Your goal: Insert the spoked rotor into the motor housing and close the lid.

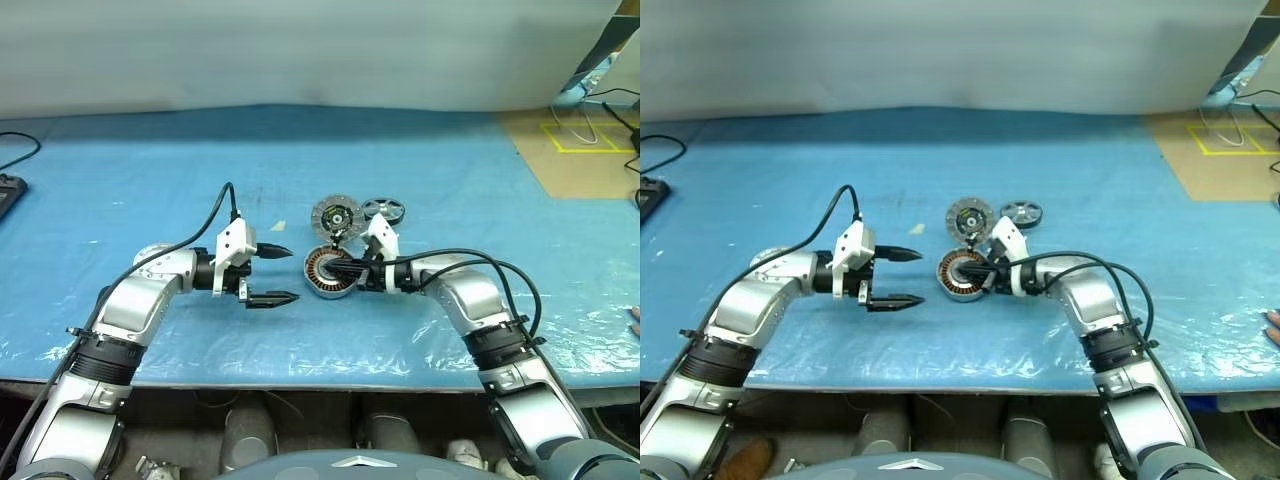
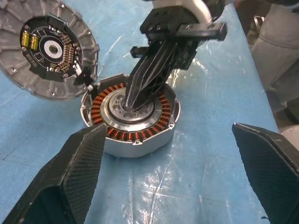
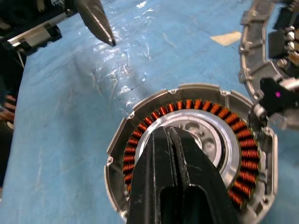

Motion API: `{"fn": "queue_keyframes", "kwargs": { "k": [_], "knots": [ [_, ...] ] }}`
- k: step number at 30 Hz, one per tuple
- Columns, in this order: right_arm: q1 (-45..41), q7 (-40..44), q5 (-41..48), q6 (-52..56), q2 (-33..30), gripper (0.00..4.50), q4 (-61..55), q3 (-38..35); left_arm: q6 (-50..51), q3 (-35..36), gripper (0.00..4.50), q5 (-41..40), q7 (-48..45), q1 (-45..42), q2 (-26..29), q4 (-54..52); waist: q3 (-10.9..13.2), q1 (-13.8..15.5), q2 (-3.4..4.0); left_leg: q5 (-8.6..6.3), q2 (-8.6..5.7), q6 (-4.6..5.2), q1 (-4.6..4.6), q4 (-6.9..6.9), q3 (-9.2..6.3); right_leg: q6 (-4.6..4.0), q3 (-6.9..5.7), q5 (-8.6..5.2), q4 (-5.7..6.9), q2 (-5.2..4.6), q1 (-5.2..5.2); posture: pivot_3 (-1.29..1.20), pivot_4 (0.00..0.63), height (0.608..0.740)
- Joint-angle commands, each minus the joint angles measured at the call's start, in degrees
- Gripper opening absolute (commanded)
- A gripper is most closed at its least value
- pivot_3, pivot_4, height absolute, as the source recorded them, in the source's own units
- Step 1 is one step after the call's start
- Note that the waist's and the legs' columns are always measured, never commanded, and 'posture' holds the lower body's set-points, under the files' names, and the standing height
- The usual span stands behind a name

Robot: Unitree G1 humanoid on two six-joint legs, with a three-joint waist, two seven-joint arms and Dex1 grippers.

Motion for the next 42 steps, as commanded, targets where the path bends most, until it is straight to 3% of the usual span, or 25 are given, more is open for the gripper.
{"fn": "queue_keyframes", "kwargs": {
  "k": [1,7,12,23,27,31,38,42],
  "knots": [
    [-1.33,-1.26,5.00,3.72,0.66,0.03,-7.34,-3.39,-1.36,0.44,4.50,-0.28,-0.30,-0.23,0.08,-0.31,0.00,-0.38,0.00,0.00,0.08,-0.01,-0.21,-0.01,-0.01,0.03,-0.04,0.03,0.01,0.08,-0.20,0.00,0.150,0.740],
    [-3.74,-3.39,6.64,5.35,1.94,0.03,-7.28,-4.35,-1.67,0.27,4.50,-0.29,-0.70,-0.23,0.05,-0.06,0.02,-0.55,0.02,-0.05,0.47,-0.14,-0.65,-0.03,-0.01,0.13,-0.12,0.12,0.28,0.43,-0.82,0.00,0.150,0.740],
    [-2.63,-2.63,0.50,1.04,0.14,0.03,-5.08,2.85,-1.61,0.31,4.50,-0.33,-0.97,-0.10,0.23,-0.05,0.02,-0.46,0.02,-0.07,0.37,-0.15,-0.65,0.02,0.04,0.10,-0.11,0.10,0.27,0.28,-0.80,0.00,0.150,0.740],
    [-0.75,-1.75,-5.96,-4.77,-2.35,0.03,2.57,8.60,-1.71,0.33,4.50,-0.25,-0.86,0.30,0.14,-0.16,0.02,-0.45,0.03,-0.07,0.37,-0.15,-0.57,0.10,0.04,0.09,-0.08,0.10,0.43,0.27,-0.77,0.00,0.150,0.740],
    [0.73,-1.48,-13.38,-11.32,-5.70,0.03,4.46,15.13,-1.90,0.38,4.50,-0.19,-1.07,0.11,0.23,0.34,0.00,-0.40,0.01,-0.07,0.34,-0.15,-0.29,0.12,0.04,-0.10,-0.07,-0.02,0.43,0.22,-0.49,0.00,0.150,0.740],
    [0.71,-2.83,-20.69,-17.05,-7.10,0.03,6.86,19.99,-2.05,0.41,4.50,-0.10,-1.19,-0.27,0.24,0.91,-0.04,-0.42,0.03,-0.09,0.34,-0.15,0.52,0.00,0.07,-0.07,-0.07,-0.11,0.07,0.20,0.43,0.00,0.150,0.740],
    [-0.14,-2.95,-14.76,-9.91,-2.29,0.03,9.01,13.58,-2.25,0.22,4.50,0.13,-1.07,-0.67,-0.04,1.18,-0.17,-0.80,-0.13,-0.12,0.31,-0.10,0.90,-0.07,0.10,0.03,0.04,-0.16,0.03,0.19,0.80,0.00,0.150,0.740],
    [0.89,-2.66,-14.51,-7.48,-3.02,0.03,7.00,12.69,-2.31,0.18,4.50,0.20,-0.88,-0.62,-0.14,1.12,-0.19,-0.81,-0.11,-0.12,0.32,-0.09,0.91,-0.12,0.11,-0.06,0.02,-0.11,0.04,0.20,0.73,0.00,0.150,0.740]
  ]
}}
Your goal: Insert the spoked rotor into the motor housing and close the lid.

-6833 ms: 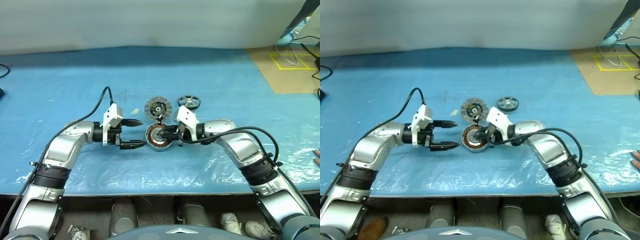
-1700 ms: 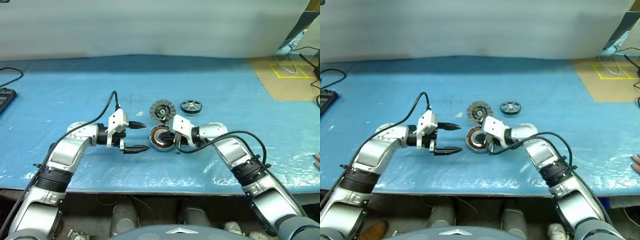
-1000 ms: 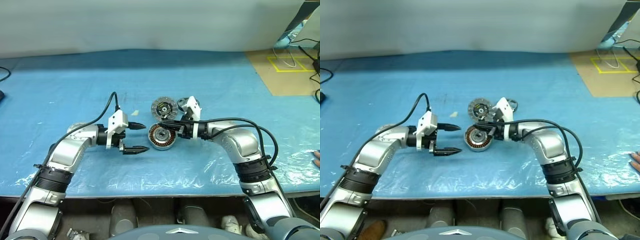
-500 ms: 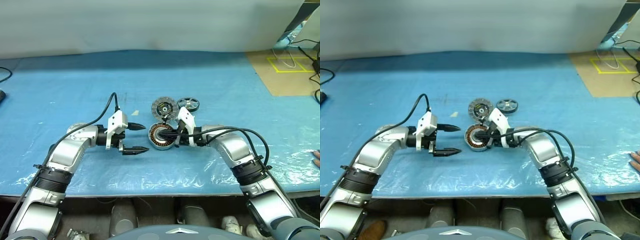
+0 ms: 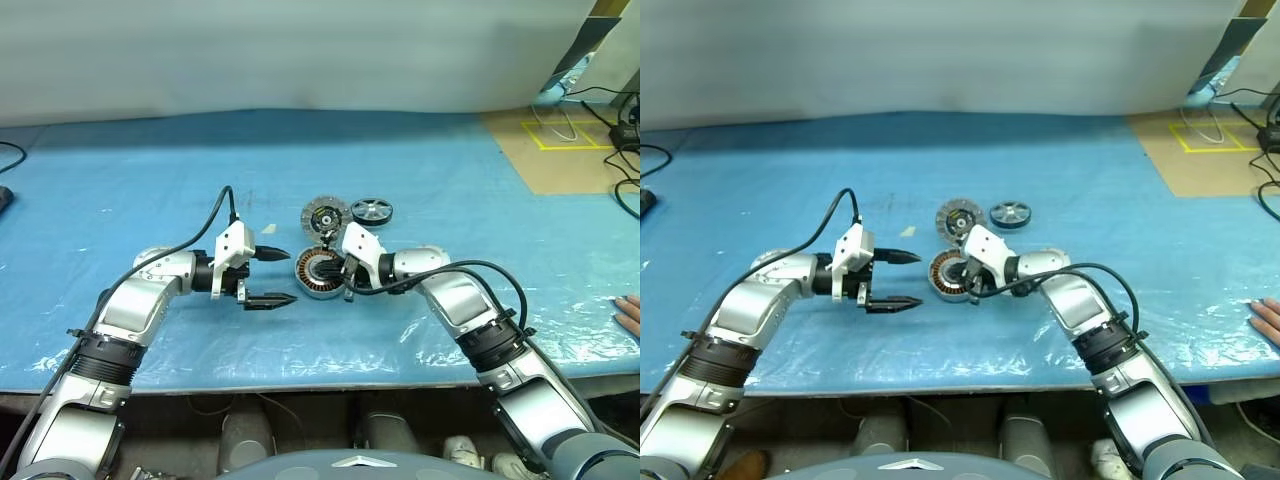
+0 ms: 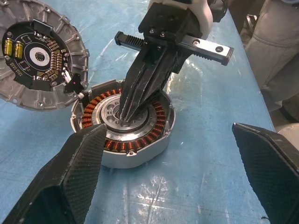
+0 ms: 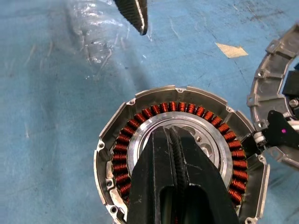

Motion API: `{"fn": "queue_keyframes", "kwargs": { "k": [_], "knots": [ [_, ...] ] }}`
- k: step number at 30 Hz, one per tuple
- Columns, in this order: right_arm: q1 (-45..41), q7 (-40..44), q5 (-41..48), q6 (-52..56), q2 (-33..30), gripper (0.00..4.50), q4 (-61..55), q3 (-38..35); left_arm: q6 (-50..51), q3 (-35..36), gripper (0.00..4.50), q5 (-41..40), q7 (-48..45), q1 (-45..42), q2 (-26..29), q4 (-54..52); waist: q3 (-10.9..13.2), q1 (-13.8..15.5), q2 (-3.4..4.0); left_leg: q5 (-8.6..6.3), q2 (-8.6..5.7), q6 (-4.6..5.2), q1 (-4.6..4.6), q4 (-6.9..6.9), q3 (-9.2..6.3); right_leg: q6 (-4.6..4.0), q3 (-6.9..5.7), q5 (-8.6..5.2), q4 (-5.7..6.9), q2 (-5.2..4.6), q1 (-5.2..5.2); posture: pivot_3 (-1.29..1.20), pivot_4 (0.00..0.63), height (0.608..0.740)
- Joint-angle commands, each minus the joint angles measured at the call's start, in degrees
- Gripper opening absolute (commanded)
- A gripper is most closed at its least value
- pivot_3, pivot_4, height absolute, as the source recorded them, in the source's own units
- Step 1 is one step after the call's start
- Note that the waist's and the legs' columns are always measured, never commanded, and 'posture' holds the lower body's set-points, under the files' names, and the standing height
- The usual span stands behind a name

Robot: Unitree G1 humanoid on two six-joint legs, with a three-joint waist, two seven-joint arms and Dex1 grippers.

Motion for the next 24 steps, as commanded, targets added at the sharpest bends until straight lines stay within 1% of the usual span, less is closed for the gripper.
{"fn": "queue_keyframes", "kwargs": {
  "k": [1,3,7,9,11,12,14,17,18,20,21,22,23,24],
  "knots": [
    [4.26,0.03,-4.12,3.96,-3.55,0.03,2.98,3.67,-0.87,0.25,4.50,-0.08,-0.04,-0.67,0.05,-0.79,0.00,0.03,0.01,0.00,0.00,-0.01,-0.01,0.00,0.00,-0.03,0.00,0.01,-0.01,0.00,-0.02,0.00,0.150,0.740],
    [5.57,0.33,-7.62,1.29,-6.60,0.03,1.90,6.37,-0.89,0.21,4.50,-0.11,-0.01,-0.59,-0.01,-0.81,-0.04,0.36,0.09,0.01,-0.03,-0.02,-0.06,0.02,0.00,-0.04,0.01,0.02,-0.08,-0.01,-0.05,0.00,0.150,0.740],
    [6.15,-1.72,-10.83,0.29,-8.95,0.03,4.85,8.11,-1.12,-0.12,4.50,0.00,0.11,-0.59,-0.33,-0.68,-0.29,0.84,0.08,0.01,-0.11,-0.03,-0.13,-0.10,0.01,0.06,0.00,-0.06,-0.23,-0.05,-0.02,0.00,0.150,0.740],
    [5.98,-2.36,-14.21,-1.96,-10.58,0.03,5.92,10.27,-1.04,-0.19,4.50,-0.05,0.09,-1.00,-0.54,-0.41,-0.45,0.88,0.18,0.01,-0.11,-0.02,-0.11,-0.10,0.00,0.07,0.00,-0.07,-0.23,-0.07,0.02,0.00,0.150,0.740],
    [5.80,-2.39,-15.10,-3.07,-11.11,0.03,5.93,10.84,-1.08,-0.27,4.50,-0.02,-0.02,-1.37,-0.71,-0.07,-0.52,1.11,0.29,-0.01,-0.19,0.00,0.07,-0.11,0.00,0.22,0.00,-0.16,-0.22,-0.16,0.21,0.00,0.150,0.740],
    [5.67,-2.18,-14.85,-3.27,-11.07,0.03,5.68,10.69,-1.26,-0.37,4.50,0.09,-0.17,-1.49,-0.72,0.11,-0.53,1.19,0.26,-0.08,-0.25,0.13,0.26,-0.15,0.00,0.55,0.02,-0.35,-0.22,-0.22,0.38,0.00,0.150,0.740],
    [5.15,-2.37,-15.85,-5.32,-11.24,0.03,5.89,10.99,-1.41,-0.47,4.50,0.15,-0.37,-1.76,-0.75,0.41,-0.53,1.35,0.19,-0.15,-0.48,0.24,0.56,-0.36,-0.02,0.68,0.14,-0.44,-0.23,-0.37,0.49,0.00,0.150,0.740],
    [5.15,-1.10,-8.67,-3.05,-8.12,0.03,3.53,5.49,-1.23,-0.47,4.50,-0.06,-0.43,-2.11,-0.94,0.54,-0.51,1.47,0.14,-0.15,-1.06,0.26,0.67,-1.13,-0.03,0.83,0.21,-0.53,-0.64,-0.83,0.32,0.00,0.150,0.740],
    [4.51,-1.01,-3.74,-1.20,-5.98,0.03,2.17,1.11,-1.24,-0.44,4.50,-0.09,-0.47,-2.17,-0.97,0.62,-0.50,1.51,0.10,-0.15,-1.06,0.26,0.55,-1.18,-0.03,0.83,0.20,-0.53,-0.75,-0.83,0.30,0.00,0.150,0.740],
    [3.25,-0.90,2.97,1.93,-3.13,0.03,0.10,-5.27,-1.28,-0.35,4.50,-0.14,-0.57,-2.23,-0.98,0.82,-0.50,1.46,-0.01,-0.14,-1.04,0.27,0.15,-1.26,-0.04,0.81,0.17,-0.51,-0.88,-0.82,0.33,0.00,0.150,0.740],
    [2.77,-0.80,5.33,3.40,-2.23,0.03,-0.79,-7.52,-1.28,-0.30,4.50,-0.17,-0.60,-2.24,-0.97,0.87,-0.49,1.31,0.00,-0.11,-1.02,0.30,-0.13,-1.23,-0.03,0.74,0.16,-0.43,-0.88,-0.79,0.08,0.00,0.150,0.740],
    [2.28,-0.33,8.02,5.19,-1.82,0.03,-2.26,-9.68,-1.24,-0.31,4.50,-0.18,-0.58,-2.17,-0.99,0.84,-0.39,1.08,0.12,-0.04,-0.99,0.39,-0.40,-1.15,-0.03,0.69,0.13,-0.11,-0.88,-0.78,-0.21,0.00,0.150,0.740],
    [1.93,-0.03,9.86,6.55,-1.56,0.03,-3.30,-11.10,-1.24,-0.31,4.50,-0.19,-0.59,-2.14,-1.00,0.86,-0.35,1.01,0.18,0.28,-0.87,0.48,-0.74,-0.93,-0.02,0.28,0.01,0.55,-0.81,-0.75,-0.49,0.00,0.150,0.740],
    [1.50,0.14,11.63,7.89,-1.41,0.03,-4.35,-12.45,-1.23,-0.36,4.50,-0.15,-0.58,-2.00,-1.03,0.76,-0.32,0.88,0.22,0.30,-0.79,0.45,-0.86,-0.86,-0.02,0.28,-0.03,0.55,-0.80,-0.68,-0.60,0.00,0.150,0.740]
  ]
}}
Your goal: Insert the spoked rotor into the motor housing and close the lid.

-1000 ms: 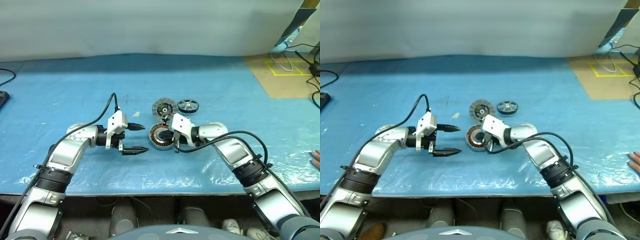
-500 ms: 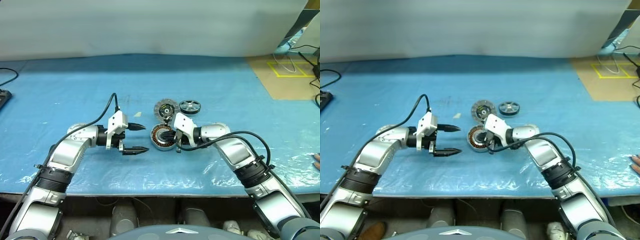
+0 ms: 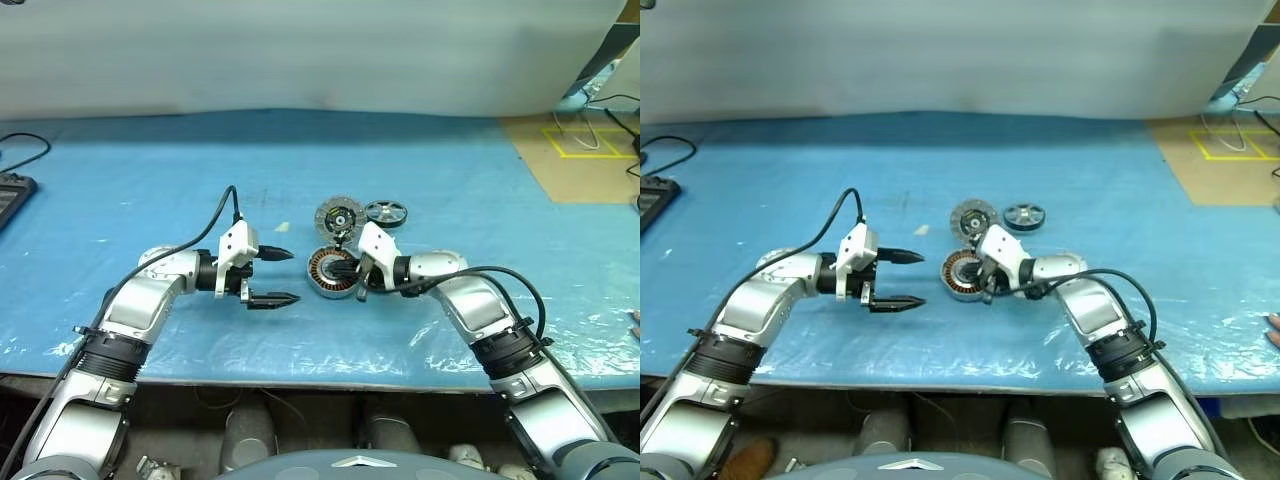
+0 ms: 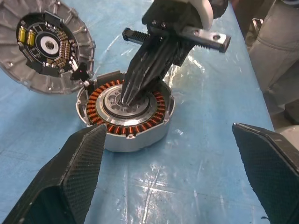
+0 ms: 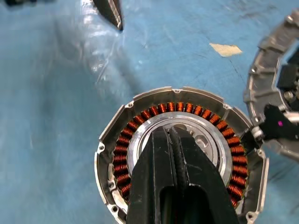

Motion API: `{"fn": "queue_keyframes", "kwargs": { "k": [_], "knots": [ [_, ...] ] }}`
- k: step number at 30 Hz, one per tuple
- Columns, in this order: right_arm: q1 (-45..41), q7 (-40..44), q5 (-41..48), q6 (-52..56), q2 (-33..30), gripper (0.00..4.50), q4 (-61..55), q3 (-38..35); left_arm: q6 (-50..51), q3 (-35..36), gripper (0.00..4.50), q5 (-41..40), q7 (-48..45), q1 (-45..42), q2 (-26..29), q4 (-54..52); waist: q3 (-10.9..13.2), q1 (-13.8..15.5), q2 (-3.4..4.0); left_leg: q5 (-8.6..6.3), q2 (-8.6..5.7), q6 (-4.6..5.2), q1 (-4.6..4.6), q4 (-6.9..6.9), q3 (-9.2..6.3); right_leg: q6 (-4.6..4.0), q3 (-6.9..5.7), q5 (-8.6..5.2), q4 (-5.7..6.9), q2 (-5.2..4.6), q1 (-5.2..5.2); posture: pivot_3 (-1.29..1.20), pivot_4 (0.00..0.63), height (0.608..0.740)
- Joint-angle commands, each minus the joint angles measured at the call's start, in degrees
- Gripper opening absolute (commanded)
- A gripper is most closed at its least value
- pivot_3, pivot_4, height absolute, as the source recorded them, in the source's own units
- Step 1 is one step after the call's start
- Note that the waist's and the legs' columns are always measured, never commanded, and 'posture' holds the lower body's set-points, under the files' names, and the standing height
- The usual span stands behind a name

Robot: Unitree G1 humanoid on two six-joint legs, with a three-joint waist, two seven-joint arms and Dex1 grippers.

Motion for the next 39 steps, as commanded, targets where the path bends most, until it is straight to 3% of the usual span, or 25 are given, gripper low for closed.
{"fn": "queue_keyframes", "kwargs": {
  "k": [1,6,11,20,31,39],
  "knots": [
    [-1.36,0.39,6.77,5.50,0.05,0.03,-3.39,-6.64,-0.77,0.32,4.50,-0.24,-0.19,-0.88,0.04,-1.11,0.03,-0.32,0.05,0.02,0.09,-0.01,-0.26,0.04,0.00,0.00,-0.02,-0.01,-0.02,0.13,-0.23,0.00,0.150,0.740],
    [-0.92,0.75,6.99,7.29,-0.69,0.03,-6.57,-5.47,-0.67,0.29,4.50,-0.27,-0.27,-0.62,0.10,-1.32,0.04,-1.06,0.05,0.10,0.38,0.03,-1.12,0.30,-0.09,0.21,0.02,0.11,0.21,0.75,-1.07,0.00,0.150,0.740],
    [0.27,0.27,1.19,4.21,-3.22,0.03,-8.09,0.78,-0.51,0.31,4.50,-0.33,-0.49,-0.38,0.41,-1.56,0.08,-0.79,0.08,-0.20,0.62,-0.46,-1.10,0.21,-0.09,0.20,-0.02,0.06,-0.02,0.86,-1.07,0.00,0.150,0.740],
    [-2.90,2.89,-2.68,-0.09,-6.39,0.03,-7.86,3.32,-0.54,0.25,4.50,-0.18,-1.20,-0.66,0.86,-1.38,0.33,-0.71,0.18,-0.21,0.64,-0.44,-0.88,0.95,-0.01,-0.06,0.16,-0.12,0.64,0.70,-0.99,0.00,0.150,0.740],
    [-6.29,5.99,-1.46,1.08,-2.89,0.03,-6.08,4.91,-0.52,0.28,4.50,-0.19,-0.59,-0.12,0.57,-1.94,0.34,-0.74,0.19,-0.19,0.65,-0.41,-0.89,1.01,0.00,-0.01,0.17,-0.08,0.74,0.74,-0.99,0.00,0.150,0.740],
    [-8.02,6.68,-8.14,-5.07,-2.50,0.03,2.66,9.08,-0.51,0.28,4.50,-0.16,-0.10,0.23,0.53,-2.33,0.35,-0.72,0.19,-0.19,0.67,-0.41,-0.89,1.07,-0.01,-0.08,0.14,-0.11,0.82,0.72,-0.98,0.00,0.150,0.740]
  ]
}}
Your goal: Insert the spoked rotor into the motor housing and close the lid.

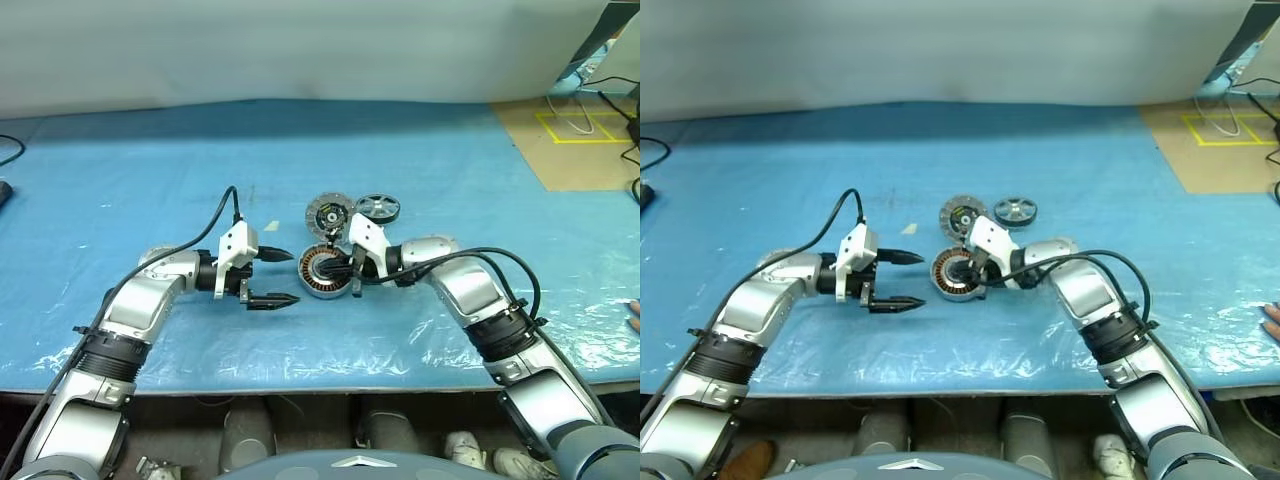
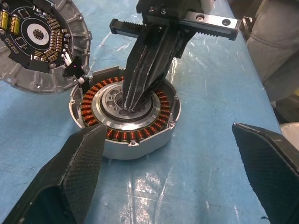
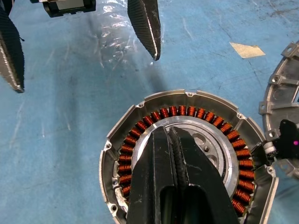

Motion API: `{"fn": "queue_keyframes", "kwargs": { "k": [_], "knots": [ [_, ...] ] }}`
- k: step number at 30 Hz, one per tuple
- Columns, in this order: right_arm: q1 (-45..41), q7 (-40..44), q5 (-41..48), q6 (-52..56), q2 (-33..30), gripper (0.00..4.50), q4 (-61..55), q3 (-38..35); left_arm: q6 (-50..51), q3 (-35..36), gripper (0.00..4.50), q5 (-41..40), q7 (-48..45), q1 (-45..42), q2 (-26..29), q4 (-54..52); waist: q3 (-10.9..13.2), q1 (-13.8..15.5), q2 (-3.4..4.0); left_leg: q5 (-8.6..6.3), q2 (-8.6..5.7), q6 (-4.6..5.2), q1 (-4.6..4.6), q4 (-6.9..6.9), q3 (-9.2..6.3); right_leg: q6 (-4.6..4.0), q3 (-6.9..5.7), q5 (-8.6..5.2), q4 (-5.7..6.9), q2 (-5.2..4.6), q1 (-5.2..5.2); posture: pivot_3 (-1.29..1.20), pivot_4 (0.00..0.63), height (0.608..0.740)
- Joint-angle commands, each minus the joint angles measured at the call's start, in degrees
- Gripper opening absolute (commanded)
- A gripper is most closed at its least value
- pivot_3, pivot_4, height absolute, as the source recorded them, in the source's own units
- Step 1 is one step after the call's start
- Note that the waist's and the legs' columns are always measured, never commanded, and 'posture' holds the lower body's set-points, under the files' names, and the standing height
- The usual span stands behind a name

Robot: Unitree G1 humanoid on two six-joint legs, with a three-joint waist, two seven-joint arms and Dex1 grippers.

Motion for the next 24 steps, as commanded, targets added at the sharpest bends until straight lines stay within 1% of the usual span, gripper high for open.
{"fn": "queue_keyframes", "kwargs": {
  "k": [1,7,12,15,17,19,22,24],
  "knots": [
    [-0.47,1.04,-2.73,-2.94,-1.07,0.03,2.16,1.73,-0.62,0.36,4.50,-0.14,0.22,0.17,0.34,-2.31,0.00,0.01,0.00,0.00,0.00,0.00,0.04,0.02,0.00,0.00,0.00,0.00,0.02,0.00,0.03,0.00,0.150,0.740],
    [1.33,2.75,-2.96,-3.05,-1.51,0.03,3.38,2.93,-0.62,0.42,4.50,-0.19,0.55,0.55,0.34,-2.56,0.00,0.04,0.00,0.00,0.00,0.00,0.16,0.07,0.00,-0.01,0.02,0.00,0.07,-0.01,0.15,0.00,0.150,0.740],
    [2.44,0.15,-9.19,-7.24,-2.44,0.03,8.50,6.23,-0.71,0.37,4.50,-0.16,0.68,0.40,0.30,-2.47,-0.04,0.03,-0.04,0.00,0.00,0.00,0.27,0.06,0.00,-0.01,0.01,-0.01,0.06,0.00,0.24,0.00,0.150,0.740],
    [2.51,-1.31,-9.67,-6.18,-1.95,0.03,11.20,5.31,-0.80,0.35,4.50,-0.13,0.64,0.20,0.34,-2.28,-0.03,0.03,-0.04,-0.01,0.01,0.01,0.68,0.06,0.00,-0.05,0.03,-0.04,0.02,-0.02,0.65,0.00,0.150,0.740],
    [2.91,-1.34,-10.52,-6.88,-2.96,0.03,11.57,5.68,-0.93,0.38,4.50,-0.07,0.57,-0.13,0.31,-1.94,-0.04,0.11,-0.04,-0.03,0.01,0.02,1.21,-0.01,0.02,-0.09,0.04,-0.11,-0.13,-0.04,1.18,0.00,0.150,0.740],
    [3.04,-1.62,-11.45,-7.69,-3.68,0.03,11.41,5.95,-0.96,0.42,4.50,-0.08,0.52,-0.45,0.27,-1.64,-0.04,0.26,-0.04,-0.07,-0.06,0.08,1.45,-0.02,0.02,-0.04,0.04,-0.15,-0.13,-0.16,1.45,0.00,0.150,0.740],
    [1.43,-2.01,0.78,1.65,1.20,0.03,5.69,-4.27,1.19,1.27,4.50,-2.18,0.92,-0.78,-0.62,-2.32,-0.01,0.38,-0.07,-0.16,-0.13,0.24,1.45,-0.06,0.02,0.22,0.05,-0.30,-0.13,-0.23,1.52,0.00,0.150,0.740],
    [0.43,-1.98,5.76,5.66,2.42,0.03,1.44,-8.74,1.47,1.19,4.50,-2.34,0.98,-0.75,-0.67,-2.71,0.09,0.27,-0.03,-0.16,-0.14,0.26,1.25,-0.05,0.02,0.02,0.07,-0.18,-0.10,-0.23,1.28,0.00,0.150,0.740]
  ]
}}
